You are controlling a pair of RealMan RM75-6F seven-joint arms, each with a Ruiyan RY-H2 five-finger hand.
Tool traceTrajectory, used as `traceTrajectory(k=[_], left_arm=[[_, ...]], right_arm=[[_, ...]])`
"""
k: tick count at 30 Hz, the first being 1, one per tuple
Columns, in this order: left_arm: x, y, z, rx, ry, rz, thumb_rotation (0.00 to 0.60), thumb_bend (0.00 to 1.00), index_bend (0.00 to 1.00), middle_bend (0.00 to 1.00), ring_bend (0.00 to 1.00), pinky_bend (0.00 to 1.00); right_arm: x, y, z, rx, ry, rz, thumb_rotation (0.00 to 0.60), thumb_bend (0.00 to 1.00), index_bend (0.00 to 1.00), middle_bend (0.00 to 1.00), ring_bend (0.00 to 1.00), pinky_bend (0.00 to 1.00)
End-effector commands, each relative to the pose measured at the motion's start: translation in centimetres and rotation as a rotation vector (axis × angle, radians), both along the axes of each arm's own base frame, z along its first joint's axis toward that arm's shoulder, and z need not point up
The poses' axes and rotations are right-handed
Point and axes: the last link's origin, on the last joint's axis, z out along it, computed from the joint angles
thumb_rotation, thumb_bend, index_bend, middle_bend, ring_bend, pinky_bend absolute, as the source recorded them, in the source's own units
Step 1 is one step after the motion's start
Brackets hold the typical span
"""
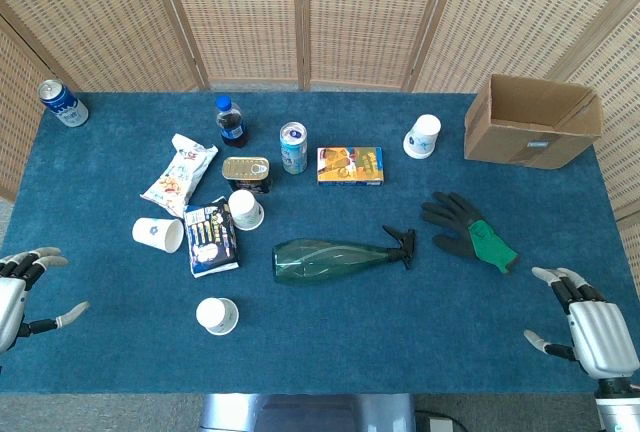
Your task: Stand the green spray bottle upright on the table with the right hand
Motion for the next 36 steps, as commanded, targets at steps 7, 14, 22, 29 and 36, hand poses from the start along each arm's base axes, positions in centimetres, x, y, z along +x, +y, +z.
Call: traceTrajectory(k=[7, 14, 22, 29, 36], left_arm=[[-0.1, -0.1, -0.6, -0.025, -0.005, 0.015, 0.306, 0.18, 0.34, 0.29, 0.29, 0.26], [0.0, -0.2, -0.4, -0.008, -0.009, 0.001, 0.309, 0.18, 0.34, 0.29, 0.29, 0.26], [0.7, 0.0, 0.3, -0.001, -0.024, -0.027, 0.31, 0.18, 0.34, 0.3, 0.29, 0.25], [1.1, -0.1, 0.6, -0.003, -0.027, -0.04, 0.308, 0.18, 0.34, 0.3, 0.29, 0.24], [1.7, 0.2, 1.0, -0.005, -0.042, -0.064, 0.312, 0.18, 0.34, 0.3, 0.29, 0.24]], right_arm=[[0.0, -0.2, -0.1, 0.009, 0.004, -0.004, 0.6, 0.14, 0.19, 0.26, 0.18, 0.34], [0.1, -0.2, 0.1, 0.002, 0.001, -0.001, 0.6, 0.14, 0.19, 0.26, 0.18, 0.34], [0.6, -0.6, -0.2, 0.014, -0.005, 0.015, 0.6, 0.14, 0.19, 0.26, 0.18, 0.34], [2.7, -1.8, -1.0, 0.044, -0.032, 0.083, 0.6, 0.14, 0.17, 0.26, 0.18, 0.34], [6.3, -3.8, -3.7, 0.144, -0.056, 0.187, 0.6, 0.14, 0.15, 0.26, 0.18, 0.34]])
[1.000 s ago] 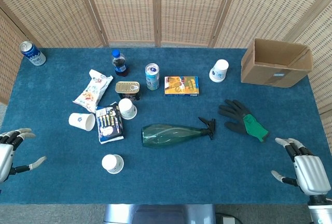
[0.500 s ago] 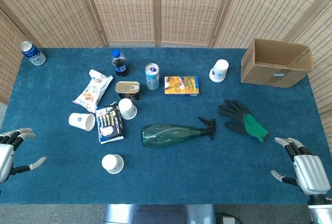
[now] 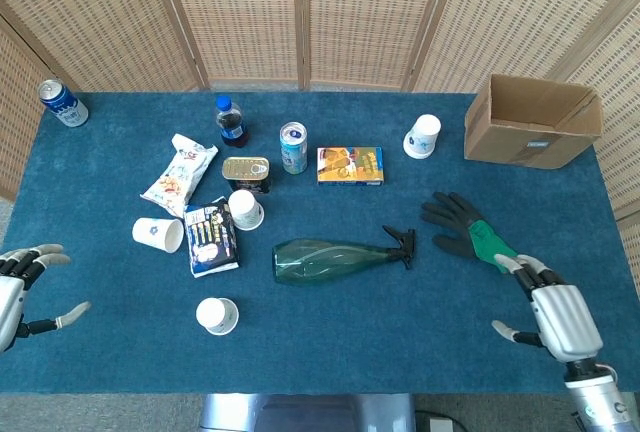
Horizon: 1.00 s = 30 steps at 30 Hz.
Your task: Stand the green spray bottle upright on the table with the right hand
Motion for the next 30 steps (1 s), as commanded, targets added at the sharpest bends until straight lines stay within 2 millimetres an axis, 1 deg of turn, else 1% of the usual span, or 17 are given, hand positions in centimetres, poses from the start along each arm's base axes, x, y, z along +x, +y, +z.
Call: traceTrajectory(k=[1, 5, 7, 11, 13, 14, 17, 23, 28, 30], left_arm=[[0.3, 0.2, 0.1, -0.002, -0.005, -0.013, 0.311, 0.18, 0.34, 0.3, 0.29, 0.24], [0.4, 0.5, 0.2, -0.012, -0.012, -0.023, 0.309, 0.18, 0.34, 0.3, 0.29, 0.25], [0.4, 0.6, 0.2, -0.017, -0.012, -0.022, 0.31, 0.18, 0.34, 0.3, 0.29, 0.25], [0.1, 0.9, 0.1, -0.025, -0.012, -0.011, 0.307, 0.18, 0.34, 0.3, 0.29, 0.26], [0.0, 1.0, 0.0, -0.03, -0.012, -0.005, 0.308, 0.18, 0.34, 0.3, 0.29, 0.26], [-0.1, 1.1, -0.1, -0.034, -0.012, -0.001, 0.308, 0.18, 0.34, 0.3, 0.28, 0.26], [-0.3, 1.3, -0.3, -0.041, -0.014, 0.009, 0.308, 0.18, 0.34, 0.3, 0.29, 0.26], [-0.7, 1.6, -0.5, -0.046, -0.017, 0.019, 0.309, 0.18, 0.34, 0.3, 0.29, 0.26], [-0.9, 1.8, -0.6, -0.051, -0.023, 0.023, 0.307, 0.18, 0.34, 0.3, 0.29, 0.27], [-0.9, 2.0, -0.5, -0.044, -0.028, 0.017, 0.309, 0.18, 0.34, 0.3, 0.29, 0.27]], right_arm=[[2.8, -1.4, -2.3, 0.079, -0.012, 0.08, 0.6, 0.13, 0.15, 0.25, 0.18, 0.34], [5.4, -2.9, -4.9, 0.159, -0.015, 0.14, 0.6, 0.1, 0.14, 0.23, 0.17, 0.32], [6.3, -3.5, -5.8, 0.175, -0.013, 0.159, 0.6, 0.09, 0.12, 0.21, 0.16, 0.31], [8.6, -5.4, -8.2, 0.184, 0.001, 0.199, 0.6, 0.05, 0.04, 0.17, 0.08, 0.25], [9.3, -6.1, -9.1, 0.18, 0.012, 0.204, 0.6, 0.03, 0.01, 0.14, 0.04, 0.22], [9.9, -6.5, -9.8, 0.178, 0.023, 0.21, 0.6, 0.02, 0.0, 0.12, 0.02, 0.2], [11.2, -7.3, -11.5, 0.189, 0.052, 0.223, 0.6, 0.01, 0.0, 0.08, 0.0, 0.18], [12.8, -8.1, -14.0, 0.217, 0.09, 0.233, 0.6, 0.01, 0.0, 0.04, 0.0, 0.17], [14.1, -8.0, -15.8, 0.244, 0.11, 0.254, 0.6, 0.01, 0.0, 0.02, 0.0, 0.17], [15.0, -8.0, -16.5, 0.254, 0.117, 0.272, 0.6, 0.01, 0.0, 0.01, 0.0, 0.17]])
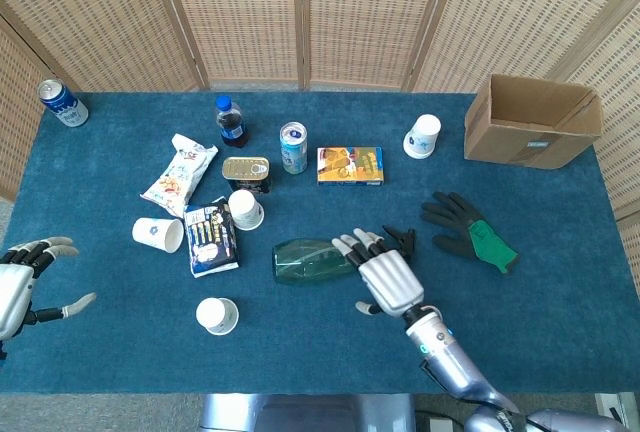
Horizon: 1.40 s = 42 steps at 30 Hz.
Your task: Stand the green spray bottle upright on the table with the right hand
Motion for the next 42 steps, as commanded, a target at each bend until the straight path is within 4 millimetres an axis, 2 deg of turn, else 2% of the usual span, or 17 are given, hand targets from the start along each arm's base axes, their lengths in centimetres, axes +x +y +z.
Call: traceTrajectory(k=[1, 8, 11, 21, 27, 34, 42], left_arm=[[0.0, 0.1, 0.1, 0.008, -0.005, -0.007, 0.307, 0.18, 0.34, 0.3, 0.29, 0.27], [-0.3, 0.1, 0.1, 0.009, -0.016, -0.005, 0.307, 0.18, 0.34, 0.3, 0.29, 0.26], [-0.6, 0.0, 0.0, 0.006, -0.024, 0.002, 0.309, 0.18, 0.34, 0.3, 0.29, 0.27], [-1.6, -0.3, -0.1, 0.004, -0.037, 0.025, 0.313, 0.18, 0.34, 0.3, 0.29, 0.27], [-2.2, -0.5, -0.3, 0.0, -0.045, 0.039, 0.311, 0.18, 0.34, 0.29, 0.29, 0.27], [-2.3, -0.5, -0.4, -0.002, -0.049, 0.04, 0.307, 0.18, 0.34, 0.29, 0.29, 0.27], [-2.3, -0.6, -0.4, -0.003, -0.05, 0.043, 0.311, 0.18, 0.34, 0.29, 0.29, 0.27]], right_arm=[[1.2, 0.0, -1.0, 0.012, 0.01, 0.023, 0.6, 0.01, 0.0, 0.01, 0.0, 0.17], [3.6, -0.6, -2.1, 0.001, 0.002, 0.04, 0.6, 0.01, 0.0, 0.0, 0.0, 0.17], [5.0, -1.4, -2.8, -0.016, 0.016, 0.056, 0.6, 0.01, 0.0, 0.0, 0.0, 0.16], [6.7, -3.1, -4.9, -0.047, 0.07, 0.052, 0.6, 0.01, 0.0, 0.0, 0.0, 0.16], [7.7, -5.5, -5.7, -0.137, 0.055, -0.001, 0.6, 0.01, 0.0, 0.0, 0.0, 0.14], [7.5, -8.6, -5.5, -0.319, 0.056, -0.077, 0.6, 0.02, 0.0, 0.0, 0.0, 0.13], [5.3, -12.0, -4.1, -0.515, 0.148, -0.119, 0.6, 0.01, 0.0, 0.0, 0.0, 0.12]])
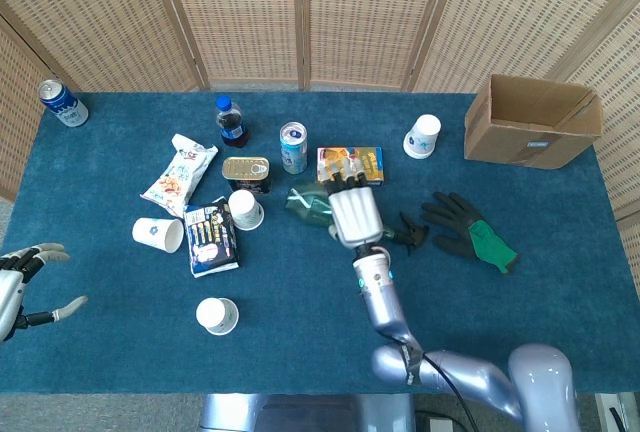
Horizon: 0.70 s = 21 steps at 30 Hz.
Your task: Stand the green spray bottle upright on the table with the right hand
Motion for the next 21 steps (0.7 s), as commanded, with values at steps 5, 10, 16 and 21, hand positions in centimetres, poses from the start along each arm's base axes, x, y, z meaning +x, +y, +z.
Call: traceTrajectory(k=[5, 10, 16, 21], left_arm=[[0.4, 0.1, -0.1, -0.004, 0.001, -0.014, 0.308, 0.18, 0.34, 0.29, 0.29, 0.27], [0.6, 0.2, -0.2, -0.004, 0.0, -0.019, 0.309, 0.18, 0.34, 0.29, 0.29, 0.27], [1.5, 0.8, -0.5, -0.014, -0.005, -0.063, 0.308, 0.18, 0.34, 0.3, 0.29, 0.27], [2.4, 1.3, -0.6, -0.024, -0.001, -0.094, 0.308, 0.18, 0.34, 0.3, 0.29, 0.27]], right_arm=[[-1.7, -2.6, 1.5, -0.133, 0.091, -0.034, 0.6, 0.01, 0.0, 0.0, 0.0, 0.12], [-3.0, -2.6, 2.5, -0.107, 0.077, -0.069, 0.6, 0.02, 0.0, 0.0, 0.0, 0.12], [-3.6, -0.3, 4.2, 0.067, 0.029, -0.112, 0.6, 0.04, 0.0, 0.01, 0.0, 0.12], [-4.0, 1.5, 7.0, 0.273, -0.07, -0.166, 0.589, 0.07, 0.0, 0.09, 0.07, 0.16]])
